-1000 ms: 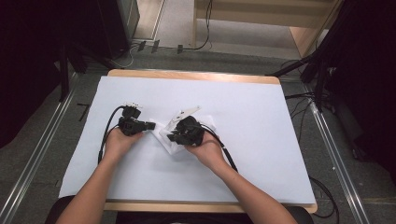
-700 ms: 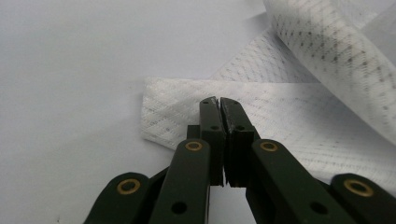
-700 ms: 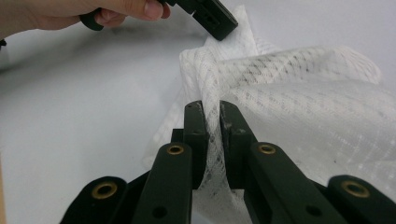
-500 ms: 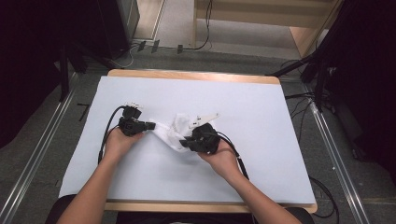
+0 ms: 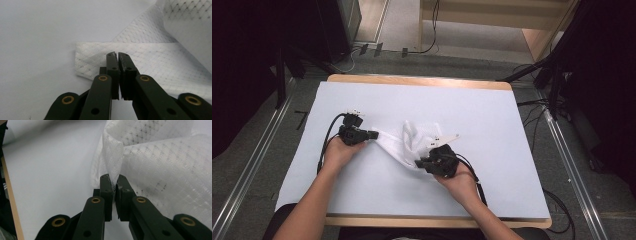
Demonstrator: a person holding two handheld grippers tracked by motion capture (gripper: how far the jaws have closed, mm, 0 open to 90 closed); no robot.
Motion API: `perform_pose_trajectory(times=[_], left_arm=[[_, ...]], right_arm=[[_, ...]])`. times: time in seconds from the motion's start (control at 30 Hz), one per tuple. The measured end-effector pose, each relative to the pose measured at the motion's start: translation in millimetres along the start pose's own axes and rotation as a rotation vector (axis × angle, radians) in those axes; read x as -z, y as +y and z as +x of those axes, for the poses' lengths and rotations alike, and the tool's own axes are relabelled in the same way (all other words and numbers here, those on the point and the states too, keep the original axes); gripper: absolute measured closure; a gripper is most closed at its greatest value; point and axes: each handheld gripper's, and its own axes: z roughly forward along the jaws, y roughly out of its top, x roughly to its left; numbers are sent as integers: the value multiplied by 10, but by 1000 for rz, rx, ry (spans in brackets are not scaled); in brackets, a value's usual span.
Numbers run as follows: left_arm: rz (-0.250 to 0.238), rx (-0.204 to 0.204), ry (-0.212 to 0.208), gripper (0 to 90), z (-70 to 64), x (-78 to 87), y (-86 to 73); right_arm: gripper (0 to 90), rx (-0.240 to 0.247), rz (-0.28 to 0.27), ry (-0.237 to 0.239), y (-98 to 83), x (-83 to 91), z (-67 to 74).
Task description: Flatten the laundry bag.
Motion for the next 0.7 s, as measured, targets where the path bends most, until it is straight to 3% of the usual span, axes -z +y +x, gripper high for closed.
perform_pose_trajectory(times=[0.3,0.57,0.7], left_arm=[[8,-22,-2,870,0,2,8],[14,-14,-14,859,11,5,14],[13,-9,-17,855,15,4,14]], right_arm=[[852,-2,-4,-8,-116,125,38],[792,-2,3,-15,-188,245,59],[776,-2,-30,-25,-185,386,57]])
